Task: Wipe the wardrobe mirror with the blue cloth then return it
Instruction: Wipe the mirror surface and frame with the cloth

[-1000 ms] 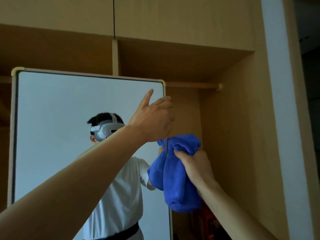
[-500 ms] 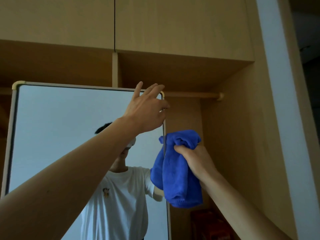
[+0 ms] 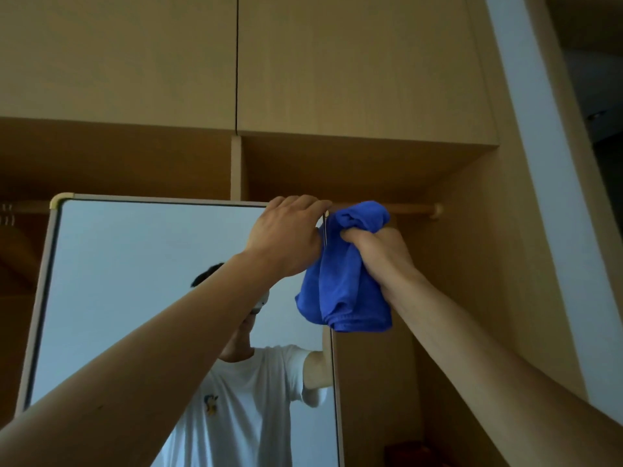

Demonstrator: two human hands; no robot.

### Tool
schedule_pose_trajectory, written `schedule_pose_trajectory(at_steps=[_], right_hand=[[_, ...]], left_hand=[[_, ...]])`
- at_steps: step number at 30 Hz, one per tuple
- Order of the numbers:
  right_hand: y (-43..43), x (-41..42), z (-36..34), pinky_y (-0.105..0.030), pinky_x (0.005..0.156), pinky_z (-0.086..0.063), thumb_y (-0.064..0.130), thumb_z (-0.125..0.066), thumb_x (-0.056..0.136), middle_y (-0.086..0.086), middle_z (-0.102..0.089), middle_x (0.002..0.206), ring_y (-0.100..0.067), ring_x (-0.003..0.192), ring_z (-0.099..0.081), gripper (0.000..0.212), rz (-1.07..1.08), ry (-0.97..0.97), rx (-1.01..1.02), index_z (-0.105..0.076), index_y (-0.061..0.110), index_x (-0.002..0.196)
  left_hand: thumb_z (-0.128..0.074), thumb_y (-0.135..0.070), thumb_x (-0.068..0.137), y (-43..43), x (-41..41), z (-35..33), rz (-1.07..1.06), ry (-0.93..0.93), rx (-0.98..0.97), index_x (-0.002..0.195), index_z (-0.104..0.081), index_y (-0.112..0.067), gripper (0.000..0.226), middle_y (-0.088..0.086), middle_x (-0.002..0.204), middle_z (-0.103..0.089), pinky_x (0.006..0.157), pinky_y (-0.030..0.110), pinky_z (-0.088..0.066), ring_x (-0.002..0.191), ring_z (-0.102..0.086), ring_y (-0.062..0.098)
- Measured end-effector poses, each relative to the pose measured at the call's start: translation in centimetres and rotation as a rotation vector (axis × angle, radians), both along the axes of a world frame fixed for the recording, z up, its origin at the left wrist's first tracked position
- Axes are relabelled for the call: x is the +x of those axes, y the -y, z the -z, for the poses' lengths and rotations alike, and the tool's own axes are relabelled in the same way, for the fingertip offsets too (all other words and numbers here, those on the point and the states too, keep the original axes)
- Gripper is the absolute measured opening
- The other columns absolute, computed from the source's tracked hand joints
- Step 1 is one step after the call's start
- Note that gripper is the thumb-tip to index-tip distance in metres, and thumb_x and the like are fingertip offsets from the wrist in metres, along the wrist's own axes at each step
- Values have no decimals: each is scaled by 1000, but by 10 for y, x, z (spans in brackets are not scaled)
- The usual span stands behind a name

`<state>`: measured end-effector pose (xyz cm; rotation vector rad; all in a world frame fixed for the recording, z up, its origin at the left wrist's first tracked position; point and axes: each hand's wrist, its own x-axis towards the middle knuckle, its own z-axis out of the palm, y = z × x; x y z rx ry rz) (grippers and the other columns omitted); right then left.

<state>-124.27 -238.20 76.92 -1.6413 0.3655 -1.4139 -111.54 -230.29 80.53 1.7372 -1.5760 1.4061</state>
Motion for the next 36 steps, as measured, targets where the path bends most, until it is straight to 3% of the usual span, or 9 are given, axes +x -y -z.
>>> schedule_pose_trajectory(at_steps=[6, 9, 13, 20, 26, 30, 34, 36], right_hand=[[12, -3, 32, -41, 79, -56, 17, -63, 96, -19, -69, 98, -36, 95, -67, 14, -17, -51, 0, -67, 5, 101], [19, -5, 48, -47, 90, -54, 17, -63, 95, -21, -69, 105, -36, 100, -67, 21, -48, -102, 37, -68, 1, 109], [18, -2, 46, -35, 70, -53, 16, -64, 94, -14, -67, 89, -25, 80, -66, 8, -54, -87, 29, -66, 9, 92], [14, 3, -15, -45, 85, -57, 22, -67, 89, -12, -71, 100, -30, 90, -69, 15, -3, -16, -14, -65, 14, 101], [19, -4, -34, -33, 64, -53, 25, -69, 88, -8, -73, 92, -24, 81, -70, 18, -64, -48, -51, -68, 14, 103], [27, -9, -25, -36, 70, -55, 21, -67, 92, -11, -73, 104, -27, 91, -70, 22, -161, -36, -46, -67, 12, 112], [33, -9, -4, -50, 93, -55, 21, -66, 92, -15, -72, 110, -34, 101, -68, 25, -179, -116, -12, -67, 9, 115], [35, -10, 3, -47, 90, -56, 22, -68, 92, -15, -73, 108, -33, 99, -70, 26, -184, -160, 1, -68, 10, 114]], left_hand=[[-49, -22, 100, -5, 5, 0, -1, -6, -30, 156, -37, -23, 57, 0, 153, -49, 117, 38, -33, 140, -44, 22], [-49, -25, 101, -6, 5, 1, -5, -16, -27, 155, -38, -22, 55, 0, 153, -49, 116, 38, -35, 140, -45, 23], [-48, -25, 101, -6, 3, 0, 17, -66, -30, 154, -41, -22, 54, 0, 152, -50, 116, 40, -37, 141, -44, 23], [-47, -14, 95, -6, 0, -4, 27, -103, -18, 151, -46, -19, 56, 1, 150, -53, 114, 40, -36, 137, -47, 24], [-46, -21, 98, -13, 9, -10, -13, -23, 14, 152, -44, -25, 54, -1, 148, -55, 112, 42, -38, 133, -51, 22], [-46, -33, 102, -25, 21, -13, -69, 14, -7, 151, -45, -26, 50, -2, 142, -58, 99, 36, -45, 124, -56, 21], [-45, -35, 102, -44, 34, -10, -108, 33, -91, 140, -57, -27, 40, -2, 126, -66, 86, 37, -49, 108, -64, 21], [-44, -33, 102, -53, 40, -9, -132, 22, -118, 134, -60, -26, 36, -2, 121, -68, 85, 38, -51, 105, -64, 22]])
